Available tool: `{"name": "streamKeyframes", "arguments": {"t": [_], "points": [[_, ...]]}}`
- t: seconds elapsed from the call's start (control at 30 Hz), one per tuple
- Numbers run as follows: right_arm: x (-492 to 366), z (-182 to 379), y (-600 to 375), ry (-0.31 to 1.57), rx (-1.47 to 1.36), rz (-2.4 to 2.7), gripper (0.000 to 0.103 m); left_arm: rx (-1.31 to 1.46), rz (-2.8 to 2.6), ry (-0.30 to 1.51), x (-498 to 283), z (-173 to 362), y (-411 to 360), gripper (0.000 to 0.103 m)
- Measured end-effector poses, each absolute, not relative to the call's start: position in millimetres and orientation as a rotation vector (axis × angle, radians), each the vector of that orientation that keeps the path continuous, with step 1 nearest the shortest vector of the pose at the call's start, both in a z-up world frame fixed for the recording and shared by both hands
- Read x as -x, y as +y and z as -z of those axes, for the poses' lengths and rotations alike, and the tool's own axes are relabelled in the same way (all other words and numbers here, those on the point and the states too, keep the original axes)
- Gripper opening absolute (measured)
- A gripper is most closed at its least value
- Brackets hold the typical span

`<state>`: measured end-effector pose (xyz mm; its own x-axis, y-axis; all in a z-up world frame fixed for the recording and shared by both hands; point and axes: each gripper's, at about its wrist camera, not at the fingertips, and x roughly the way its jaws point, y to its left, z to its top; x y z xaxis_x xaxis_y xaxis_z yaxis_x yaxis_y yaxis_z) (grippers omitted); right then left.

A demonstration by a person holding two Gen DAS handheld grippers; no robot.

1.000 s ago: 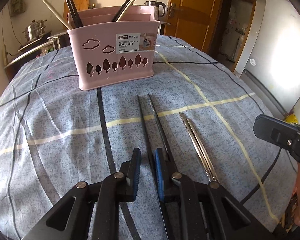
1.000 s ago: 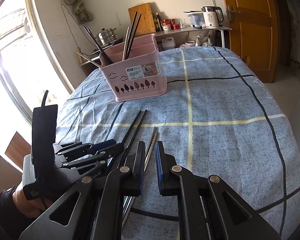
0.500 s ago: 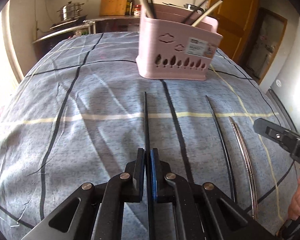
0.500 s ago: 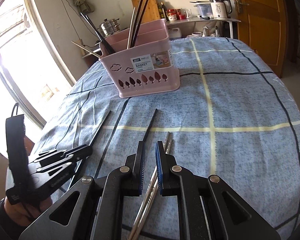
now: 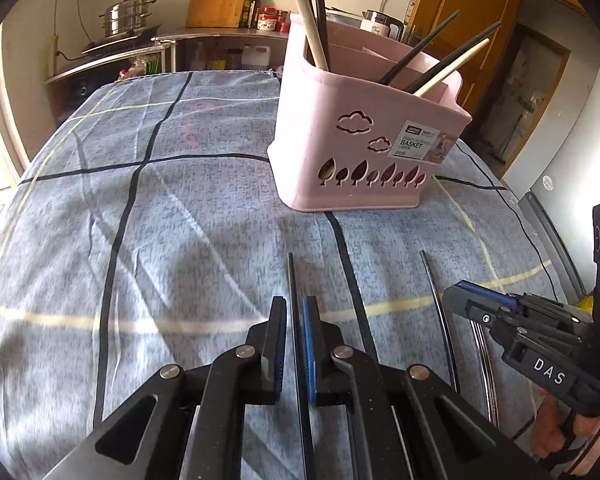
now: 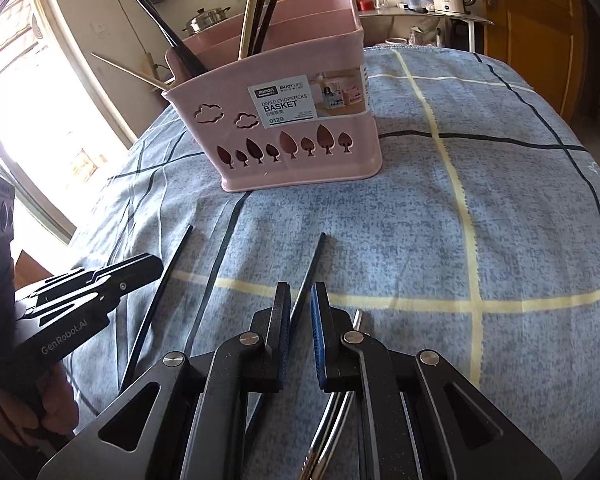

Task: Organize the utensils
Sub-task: 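Close the left gripper on a black chopstick while the right gripper grasps another, then lift both black chopsticks and carry them over the pink basket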

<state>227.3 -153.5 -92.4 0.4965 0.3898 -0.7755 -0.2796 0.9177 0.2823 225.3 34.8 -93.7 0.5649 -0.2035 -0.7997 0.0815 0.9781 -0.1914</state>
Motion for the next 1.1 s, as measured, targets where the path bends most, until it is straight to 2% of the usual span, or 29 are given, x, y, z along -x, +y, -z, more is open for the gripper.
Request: {"name": "streamKeyframes", "arguments": {"t": [0.43, 0.5, 0.53, 0.73, 1.1], "points": [[-250.8, 99.0, -136.4, 1.019, -0.091, -0.353, 0.01, 0.018, 0.16, 0.99, -248.5, 103.9, 14.6, 0.007], [-253.3, 99.1, -136.3, 1.026, -0.098, -0.354, 0.01, 0.018, 0.155, 0.994, -250.1, 103.4, 13.4, 0.007], [-253.6, 99.2, -136.3, 1.027, -0.092, -0.351, 0.006, 0.012, 0.148, 0.995, -250.5, 103.0, 12.5, 0.007], [-252.0, 94.3, -139.5, 1.038, -0.109, -0.371, 0.006, 0.062, 0.142, 1.011, -252.2, 100.5, 17.9, 0.005], [-243.8, 32.5, -145.0, 0.895, -0.151, -0.431, 0.005, 0.113, 0.165, 0.888, -234.8, 32.7, 35.3, 0.004]]}}
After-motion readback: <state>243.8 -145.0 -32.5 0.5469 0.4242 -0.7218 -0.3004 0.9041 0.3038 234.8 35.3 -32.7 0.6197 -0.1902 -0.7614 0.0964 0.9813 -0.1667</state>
